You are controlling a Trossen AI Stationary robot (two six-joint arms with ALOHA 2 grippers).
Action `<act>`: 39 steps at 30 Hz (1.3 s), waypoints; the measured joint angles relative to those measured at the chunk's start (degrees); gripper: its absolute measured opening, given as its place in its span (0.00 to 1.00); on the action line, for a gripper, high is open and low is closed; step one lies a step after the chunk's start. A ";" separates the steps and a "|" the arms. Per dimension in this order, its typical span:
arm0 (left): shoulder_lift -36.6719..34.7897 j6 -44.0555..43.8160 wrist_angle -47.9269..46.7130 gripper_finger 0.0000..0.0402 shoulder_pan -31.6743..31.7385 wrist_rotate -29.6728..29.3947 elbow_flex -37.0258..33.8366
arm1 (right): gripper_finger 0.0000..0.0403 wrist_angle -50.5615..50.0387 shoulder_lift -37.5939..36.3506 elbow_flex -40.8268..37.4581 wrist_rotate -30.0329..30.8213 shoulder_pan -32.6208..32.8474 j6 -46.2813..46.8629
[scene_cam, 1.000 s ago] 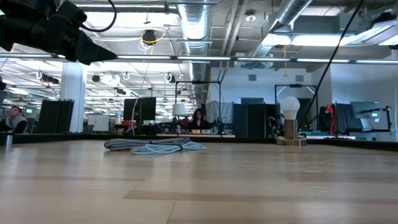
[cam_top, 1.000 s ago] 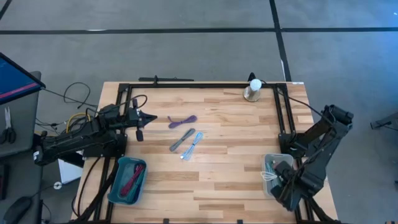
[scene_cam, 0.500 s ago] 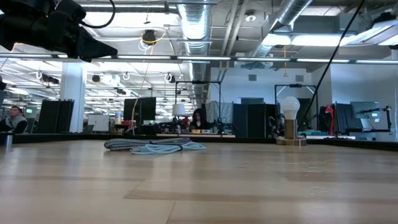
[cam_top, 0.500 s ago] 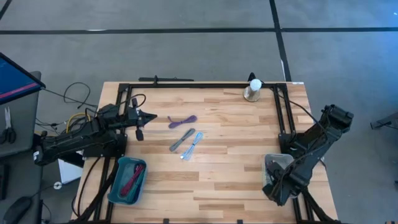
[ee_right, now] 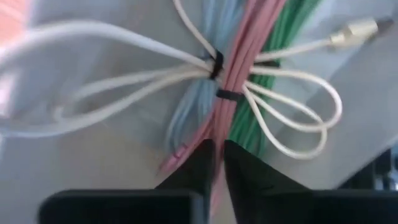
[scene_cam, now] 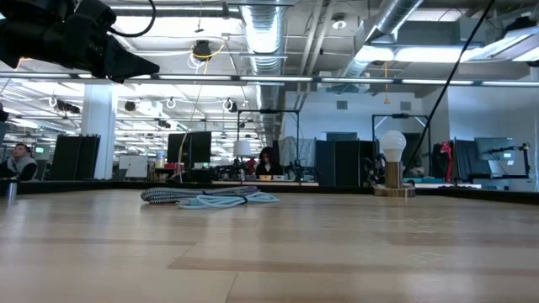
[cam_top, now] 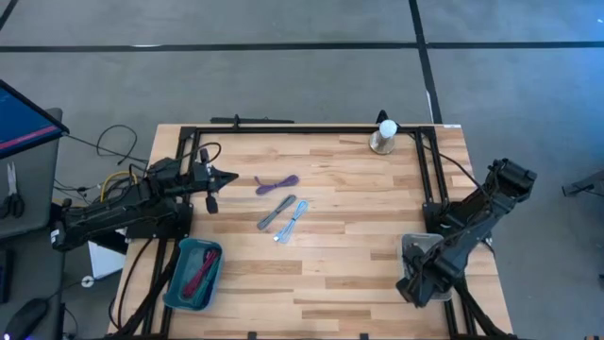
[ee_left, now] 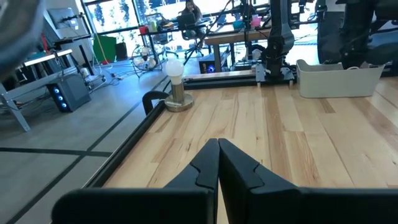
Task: Pick & Place USB Port
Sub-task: Put the pink USB cable into the gray bin, then put the white patterned USB cable into the blue bin
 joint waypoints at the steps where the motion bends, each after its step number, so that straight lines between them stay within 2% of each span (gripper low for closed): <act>1: 0.00 0.00 0.00 0.02 -0.02 0.00 0.00 | 0.12 -0.12 0.00 0.00 -1.11 -0.23 -0.02; 5: 0.00 0.00 0.15 0.02 -0.01 0.00 0.00 | 0.27 -0.29 0.00 0.31 -3.12 -1.29 -2.17; 10: 0.00 0.00 0.24 0.02 0.00 -0.02 0.00 | 0.46 -0.82 0.00 2.91 -4.45 -2.98 -9.09; 15: 0.00 0.00 0.28 0.02 0.00 -0.02 0.00 | 0.57 -5.61 -0.74 7.05 -7.91 -5.66 -14.77; 21: 0.02 0.00 0.40 0.02 -0.02 -0.02 0.00 | 0.53 -16.88 -2.99 13.21 -8.52 -9.77 -20.46; 25: 0.02 0.00 0.44 0.02 0.00 0.00 0.00 | 0.47 -20.09 -4.76 16.71 -5.71 -13.38 -23.66; 33: 0.02 0.00 0.46 0.02 -0.01 0.00 0.00 | 0.37 -18.38 -5.79 21.71 7.52 -21.31 -38.48; 39: 0.02 0.00 0.48 0.02 -0.01 0.00 0.00 | 0.33 -7.52 -5.77 22.49 15.42 -27.66 -55.88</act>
